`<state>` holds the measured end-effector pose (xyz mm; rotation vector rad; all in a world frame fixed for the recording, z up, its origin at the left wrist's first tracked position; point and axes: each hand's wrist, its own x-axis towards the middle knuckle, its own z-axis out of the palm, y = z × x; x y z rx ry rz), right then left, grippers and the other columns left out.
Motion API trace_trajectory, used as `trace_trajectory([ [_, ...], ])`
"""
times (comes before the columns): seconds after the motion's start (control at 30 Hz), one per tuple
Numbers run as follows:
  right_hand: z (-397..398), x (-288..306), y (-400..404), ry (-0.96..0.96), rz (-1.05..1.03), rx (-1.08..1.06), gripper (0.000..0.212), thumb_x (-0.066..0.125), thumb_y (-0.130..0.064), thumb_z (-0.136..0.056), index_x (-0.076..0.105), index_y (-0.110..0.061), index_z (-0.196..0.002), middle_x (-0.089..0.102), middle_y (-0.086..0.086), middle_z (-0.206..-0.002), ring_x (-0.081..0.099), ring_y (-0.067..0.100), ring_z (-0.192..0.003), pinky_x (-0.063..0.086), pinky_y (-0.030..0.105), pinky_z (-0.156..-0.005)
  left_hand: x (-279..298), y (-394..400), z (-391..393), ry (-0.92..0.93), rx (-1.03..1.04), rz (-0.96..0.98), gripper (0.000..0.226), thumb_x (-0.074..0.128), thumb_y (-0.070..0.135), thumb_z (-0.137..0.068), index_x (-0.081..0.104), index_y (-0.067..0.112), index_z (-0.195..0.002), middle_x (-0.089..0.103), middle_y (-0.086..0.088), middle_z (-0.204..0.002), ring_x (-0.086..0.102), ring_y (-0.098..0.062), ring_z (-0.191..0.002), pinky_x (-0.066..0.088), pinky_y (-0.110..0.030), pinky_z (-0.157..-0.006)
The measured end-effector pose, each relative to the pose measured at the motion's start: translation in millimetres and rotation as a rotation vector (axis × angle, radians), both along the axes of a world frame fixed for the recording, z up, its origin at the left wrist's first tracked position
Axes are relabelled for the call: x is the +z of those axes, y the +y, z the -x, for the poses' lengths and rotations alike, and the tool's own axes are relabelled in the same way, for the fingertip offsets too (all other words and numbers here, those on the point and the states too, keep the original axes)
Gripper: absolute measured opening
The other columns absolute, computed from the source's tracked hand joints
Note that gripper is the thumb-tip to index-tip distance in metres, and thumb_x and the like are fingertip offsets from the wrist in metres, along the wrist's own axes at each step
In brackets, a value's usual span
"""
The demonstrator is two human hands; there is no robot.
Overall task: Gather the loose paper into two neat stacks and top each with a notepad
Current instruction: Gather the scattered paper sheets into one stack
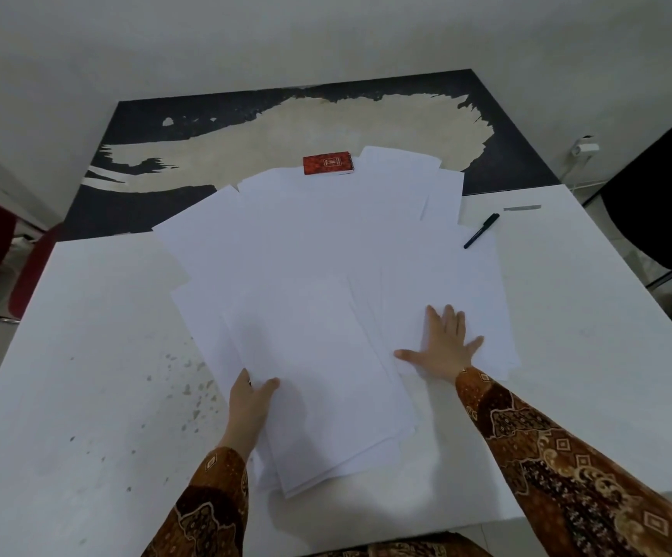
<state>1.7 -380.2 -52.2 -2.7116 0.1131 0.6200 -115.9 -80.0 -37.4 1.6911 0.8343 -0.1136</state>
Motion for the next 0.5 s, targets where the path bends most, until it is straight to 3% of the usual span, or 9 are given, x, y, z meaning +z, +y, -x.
trace_trajectory([
  [0.1, -3, -3, 0, -0.009, 0.011, -0.013, 0.110, 0.058, -0.074, -0.070, -0.001, -0.028, -0.151, -0.015, 0.007, -0.159, -0.017, 0.028, -0.145, -0.004, 0.067, -0.108, 1, 0, 1, 0.000, -0.005, -0.001, 0.024, 0.063, 0.014, -0.088, 0.054, 0.004, -0.108, 0.061, -0.008, -0.098, 0.060, -0.028, -0.093, 0.052, -0.037, -0.079],
  [0.2, -4, -4, -7, -0.142, 0.029, -0.035, 0.081, 0.052, -0.058, -0.086, 0.014, -0.026, -0.150, 0.008, 0.005, -0.159, 0.004, 0.028, -0.146, 0.010, 0.062, -0.111, 3, 1, 0, -0.006, -0.018, 0.002, 0.015, 0.063, 0.011, -0.088, 0.053, 0.007, -0.099, 0.058, -0.005, -0.089, 0.058, -0.027, -0.087, 0.049, -0.030, -0.068],
  [0.33, -1, 4, -20, -0.242, -0.168, -0.063, 0.060, 0.051, -0.032, -0.093, 0.028, -0.018, -0.147, 0.037, 0.007, -0.150, 0.033, 0.028, -0.137, 0.028, 0.050, -0.111, 5, 7, -1, -0.008, -0.027, 0.041, 0.022, 0.062, 0.009, -0.089, 0.054, 0.006, -0.109, 0.062, -0.009, -0.101, 0.062, -0.028, -0.091, 0.053, -0.035, -0.074],
  [0.43, 6, 26, -21, -0.227, -0.370, -0.097, 0.046, 0.047, -0.026, -0.097, 0.041, -0.014, -0.141, 0.056, 0.009, -0.133, 0.054, 0.028, -0.116, 0.042, 0.032, -0.093, 5, 8, 1, 0.002, -0.022, 0.057, 0.033, 0.063, 0.012, -0.089, 0.052, 0.006, -0.119, 0.062, -0.010, -0.111, 0.061, -0.030, -0.099, 0.053, -0.041, -0.086],
  [0.5, 11, 43, -15, -0.145, -0.473, -0.103, 0.040, 0.050, -0.029, -0.096, 0.048, -0.013, -0.133, 0.062, 0.008, -0.121, 0.057, 0.023, -0.100, 0.041, 0.027, -0.080, 1, 10, 2, 0.016, -0.018, 0.060, 0.042, 0.065, 0.017, -0.087, 0.051, 0.007, -0.125, 0.060, -0.011, -0.120, 0.060, -0.032, -0.106, 0.051, -0.048, -0.093],
])
